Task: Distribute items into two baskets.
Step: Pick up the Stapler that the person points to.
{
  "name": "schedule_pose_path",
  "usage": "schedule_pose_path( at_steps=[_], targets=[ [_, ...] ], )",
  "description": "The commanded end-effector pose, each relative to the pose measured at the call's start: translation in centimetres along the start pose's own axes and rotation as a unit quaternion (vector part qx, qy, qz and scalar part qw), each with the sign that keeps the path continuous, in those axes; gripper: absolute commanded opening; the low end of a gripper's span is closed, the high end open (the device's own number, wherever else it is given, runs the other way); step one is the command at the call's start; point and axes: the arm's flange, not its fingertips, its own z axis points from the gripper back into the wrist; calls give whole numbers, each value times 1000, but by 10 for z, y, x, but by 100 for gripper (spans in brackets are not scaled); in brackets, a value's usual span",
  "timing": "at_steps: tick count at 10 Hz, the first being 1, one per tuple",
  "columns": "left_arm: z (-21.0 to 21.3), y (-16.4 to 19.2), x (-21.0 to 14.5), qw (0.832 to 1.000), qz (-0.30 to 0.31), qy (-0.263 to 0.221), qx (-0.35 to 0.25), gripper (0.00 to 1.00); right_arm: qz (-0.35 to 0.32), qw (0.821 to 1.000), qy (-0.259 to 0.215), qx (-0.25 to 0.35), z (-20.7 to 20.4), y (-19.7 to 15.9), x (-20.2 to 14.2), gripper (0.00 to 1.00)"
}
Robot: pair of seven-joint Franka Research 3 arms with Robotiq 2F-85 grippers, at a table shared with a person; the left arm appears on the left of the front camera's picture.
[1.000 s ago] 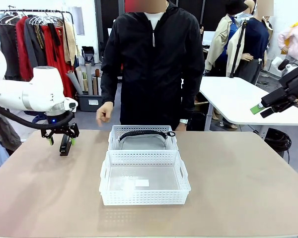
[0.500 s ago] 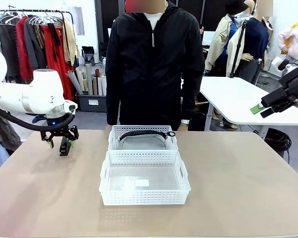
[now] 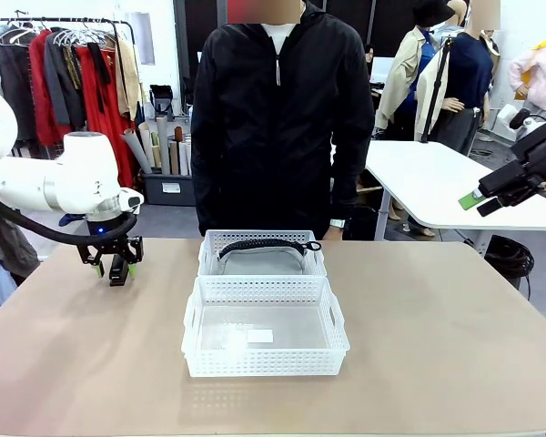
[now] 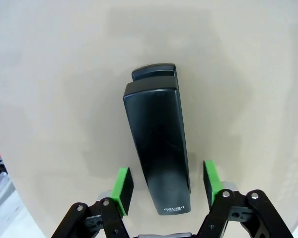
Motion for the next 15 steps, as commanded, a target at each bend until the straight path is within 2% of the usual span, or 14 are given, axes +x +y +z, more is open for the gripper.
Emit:
schedule_pose_path(
  at_steps=[1, 2, 4, 5, 14, 15],
  targets=[
    [0, -2, 4, 1000, 0, -8, -8, 64, 0, 1000, -2, 1, 1, 0, 0, 100],
    [1, -3, 5, 1000, -6, -13, -6, 50, 0, 1000, -2, 1, 1, 0, 0, 100],
    [1, -2, 8, 1000, -7, -18, -7, 12, 0, 1000, -2, 1, 1, 0, 0, 100],
    [2, -2, 10, 1000, -6, -19, -6, 0, 0, 1000, -2, 1, 1, 0, 0, 100],
    [5, -3, 6, 1000, -3, -13, -2, 0, 0, 1000, -2, 1, 1, 0, 0, 100],
    [28, 7, 3, 999, -25, -26, -35, 0, 0, 1000, -2, 1, 1, 0, 0, 100]
  ],
)
